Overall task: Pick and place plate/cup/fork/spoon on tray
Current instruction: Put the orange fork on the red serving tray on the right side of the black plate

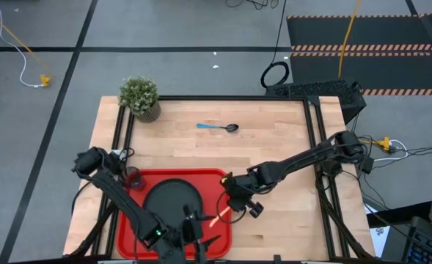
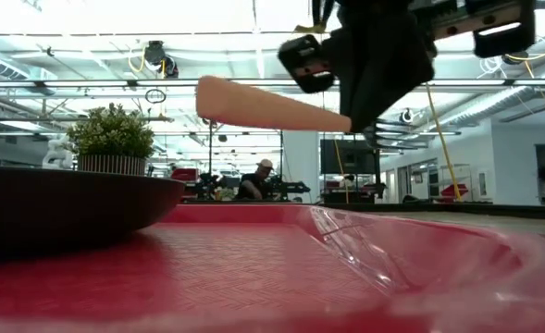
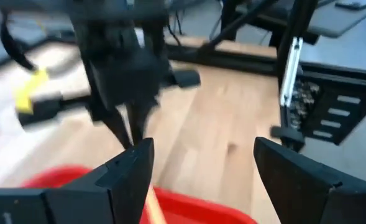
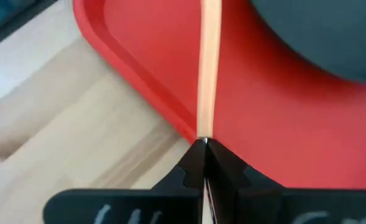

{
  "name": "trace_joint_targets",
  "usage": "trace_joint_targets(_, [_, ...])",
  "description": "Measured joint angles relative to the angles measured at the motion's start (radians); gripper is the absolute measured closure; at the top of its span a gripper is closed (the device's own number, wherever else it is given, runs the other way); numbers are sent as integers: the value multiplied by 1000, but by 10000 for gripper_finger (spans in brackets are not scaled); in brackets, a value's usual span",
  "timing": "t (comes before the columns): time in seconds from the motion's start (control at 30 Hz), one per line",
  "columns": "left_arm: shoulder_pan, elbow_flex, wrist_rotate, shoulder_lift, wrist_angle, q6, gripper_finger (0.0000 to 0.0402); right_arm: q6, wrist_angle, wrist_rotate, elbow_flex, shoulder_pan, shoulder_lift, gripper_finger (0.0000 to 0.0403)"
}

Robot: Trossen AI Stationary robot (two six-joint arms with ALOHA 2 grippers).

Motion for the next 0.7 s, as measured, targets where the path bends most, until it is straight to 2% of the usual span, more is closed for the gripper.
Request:
trace_joint_targets(0.33, [27,16,129,96,-220,-272,124,235,128,63,-127,18,-65,403])
trace_joint_targets(0.57, [51,16,174,116,-337,-366,124,271,164,140,-147,58,-66,403])
trace_joint_targets(0.7, [60,16,199,117,-427,-434,124,275,206,147,-147,83,-66,403])
